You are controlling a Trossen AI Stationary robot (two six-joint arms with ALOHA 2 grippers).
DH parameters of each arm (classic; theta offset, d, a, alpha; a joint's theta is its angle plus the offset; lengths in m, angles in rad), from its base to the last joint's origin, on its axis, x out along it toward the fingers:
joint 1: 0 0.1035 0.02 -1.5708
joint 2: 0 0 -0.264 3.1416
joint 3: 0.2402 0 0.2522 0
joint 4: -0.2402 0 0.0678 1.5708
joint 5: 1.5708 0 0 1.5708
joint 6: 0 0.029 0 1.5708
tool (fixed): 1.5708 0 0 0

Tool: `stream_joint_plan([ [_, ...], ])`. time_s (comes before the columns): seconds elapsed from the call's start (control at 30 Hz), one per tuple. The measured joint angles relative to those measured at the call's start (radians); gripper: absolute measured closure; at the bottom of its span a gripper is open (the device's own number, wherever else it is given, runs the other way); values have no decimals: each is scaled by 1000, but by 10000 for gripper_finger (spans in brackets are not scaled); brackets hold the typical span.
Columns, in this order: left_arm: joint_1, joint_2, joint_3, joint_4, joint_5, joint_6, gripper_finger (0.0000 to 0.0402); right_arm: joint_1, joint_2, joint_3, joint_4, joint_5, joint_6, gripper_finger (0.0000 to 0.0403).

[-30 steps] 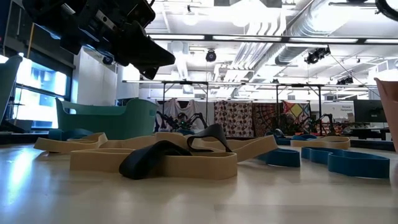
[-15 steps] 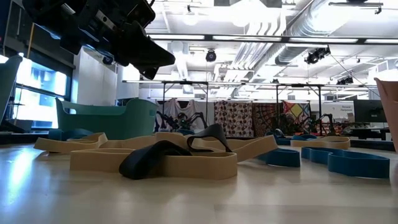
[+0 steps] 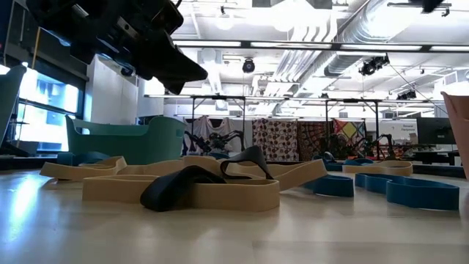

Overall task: Sort rubber bands into baskets
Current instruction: Put the black rubber band into the orange bin

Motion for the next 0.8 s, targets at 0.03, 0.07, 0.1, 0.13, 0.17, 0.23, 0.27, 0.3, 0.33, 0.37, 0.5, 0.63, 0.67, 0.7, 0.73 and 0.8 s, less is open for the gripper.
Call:
stream_joint_plan([
  [0.03,0,0,0,-4,-10,0,401,-25,0,-16,24,11,-39,249],
  [0.07,0,0,0,-9,-15,1,401,-54,0,-34,53,13,-83,249],
  [0.1,0,0,0,-15,-19,0,401,-85,0,-54,89,14,-122,249],
  [0.13,0,0,0,-20,-22,0,401,-113,0,-77,133,12,-162,249],
  [0.17,0,0,0,-25,-22,0,401,-141,0,-102,183,6,-207,249],
  [0.23,0,0,0,-38,-22,0,401,-192,0,-157,330,-36,-314,249],
  [0.27,0,0,0,-45,-22,0,401,-215,0,-190,423,-65,-370,249],
  [0.3,0,0,0,-52,-22,0,401,-233,0,-225,522,-98,-420,249],
  [0.33,0,0,0,-58,-22,0,401,-249,1,-264,631,-135,-470,249],
  [0.37,0,0,0,-62,-22,0,401,-261,4,-299,740,-166,-516,249],
  [0.5,0,0,0,-67,-22,-8,401,-276,62,-402,1071,-259,-641,249],
  [0.63,0,0,0,-74,-22,-28,401,-274,176,-385,1139,-282,-721,239],
  [0.67,0,0,0,-80,-22,-33,401,-275,208,-369,1138,-282,-733,235],
  [0.7,0,0,0,-86,-22,-35,401,-275,240,-354,1139,-281,-748,230],
  [0.73,0,0,0,-92,-22,-35,401,-275,270,-338,1138,-281,-761,225],
  [0.8,0,0,0,-107,-22,-35,401,-275,327,-298,1138,-281,-793,214],
])
